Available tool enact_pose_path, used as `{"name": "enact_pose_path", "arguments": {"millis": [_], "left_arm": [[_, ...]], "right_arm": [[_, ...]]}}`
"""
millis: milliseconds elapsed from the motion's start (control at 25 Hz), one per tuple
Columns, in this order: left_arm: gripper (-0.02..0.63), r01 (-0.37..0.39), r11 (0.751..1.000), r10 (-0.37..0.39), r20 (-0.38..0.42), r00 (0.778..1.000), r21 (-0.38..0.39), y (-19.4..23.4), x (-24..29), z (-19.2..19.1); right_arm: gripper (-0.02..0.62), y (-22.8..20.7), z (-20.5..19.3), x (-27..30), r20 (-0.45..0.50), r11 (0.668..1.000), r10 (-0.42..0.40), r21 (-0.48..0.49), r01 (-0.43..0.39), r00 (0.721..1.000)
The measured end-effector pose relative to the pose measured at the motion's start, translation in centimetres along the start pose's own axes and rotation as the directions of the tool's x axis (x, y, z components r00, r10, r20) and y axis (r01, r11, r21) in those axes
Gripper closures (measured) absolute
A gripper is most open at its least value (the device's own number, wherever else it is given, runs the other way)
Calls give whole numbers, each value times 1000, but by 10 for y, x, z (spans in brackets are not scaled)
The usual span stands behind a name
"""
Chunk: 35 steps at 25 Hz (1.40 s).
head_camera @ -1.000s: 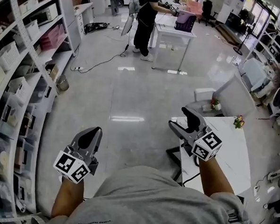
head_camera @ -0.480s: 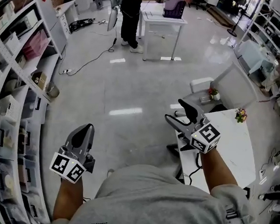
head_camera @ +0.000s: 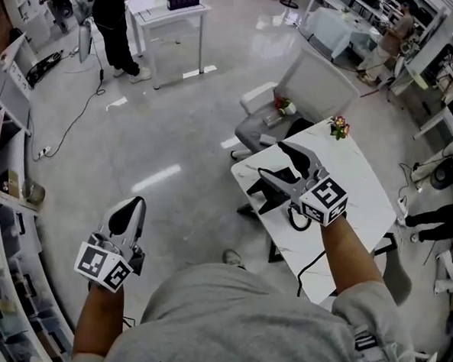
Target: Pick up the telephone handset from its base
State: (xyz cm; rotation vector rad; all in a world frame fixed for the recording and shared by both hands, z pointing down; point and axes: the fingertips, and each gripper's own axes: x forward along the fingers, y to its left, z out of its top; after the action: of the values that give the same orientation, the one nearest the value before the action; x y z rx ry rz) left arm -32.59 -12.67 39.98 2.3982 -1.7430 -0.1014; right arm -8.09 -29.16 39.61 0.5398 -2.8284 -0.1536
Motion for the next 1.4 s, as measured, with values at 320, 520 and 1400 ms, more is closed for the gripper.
{"name": "enact_pose_path", "arguments": {"millis": [320,520,1400], "left_arm": [[548,167,986,-168,-62,984,-31,-64,111,-42],[548,256,966,-258,-124,958,-36,-102,167,-76],[548,389,917,-398,-274,876,-87,-179,244,-178]], "right_arm": [[285,-52,-96,-69,-140,998,-61,-26,58,988],[285,-64,-164,-87,-252,997,-40,-77,21,967],[287,-40,-349,-67,-568,911,126,-258,-321,814]]}}
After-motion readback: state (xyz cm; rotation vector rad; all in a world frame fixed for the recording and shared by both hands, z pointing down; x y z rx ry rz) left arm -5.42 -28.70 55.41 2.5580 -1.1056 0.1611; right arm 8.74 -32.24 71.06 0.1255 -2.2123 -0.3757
